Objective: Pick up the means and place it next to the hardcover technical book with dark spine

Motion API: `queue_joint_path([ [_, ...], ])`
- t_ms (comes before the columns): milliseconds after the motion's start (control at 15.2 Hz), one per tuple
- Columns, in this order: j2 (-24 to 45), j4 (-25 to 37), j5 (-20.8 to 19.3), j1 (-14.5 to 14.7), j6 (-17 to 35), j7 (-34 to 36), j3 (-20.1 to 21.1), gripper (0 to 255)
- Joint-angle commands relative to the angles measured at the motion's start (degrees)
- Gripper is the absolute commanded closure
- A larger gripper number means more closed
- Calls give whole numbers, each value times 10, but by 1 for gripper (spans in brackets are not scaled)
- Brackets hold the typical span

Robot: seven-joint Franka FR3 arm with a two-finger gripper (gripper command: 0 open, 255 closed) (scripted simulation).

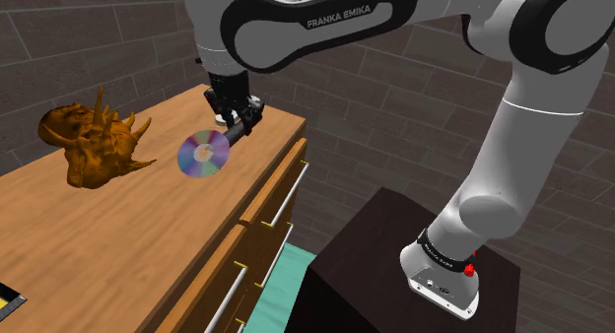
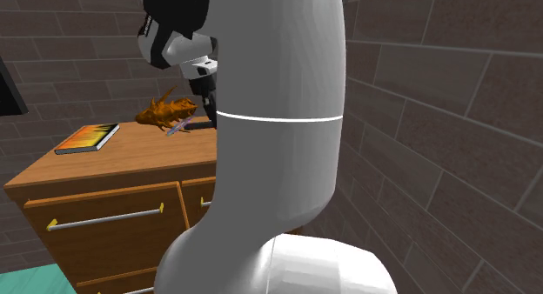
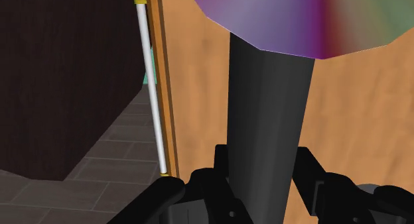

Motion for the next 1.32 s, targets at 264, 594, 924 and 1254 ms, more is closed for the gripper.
queue_joint_path([
  [264,31,38,-13,61,-34,81,26,255],
  [594,76,92,-32,121,-69,148,42,255],
  [924,133,167,-56,194,-110,209,48,255],
  [1254,205,272,-85,282,-162,260,45,255],
])
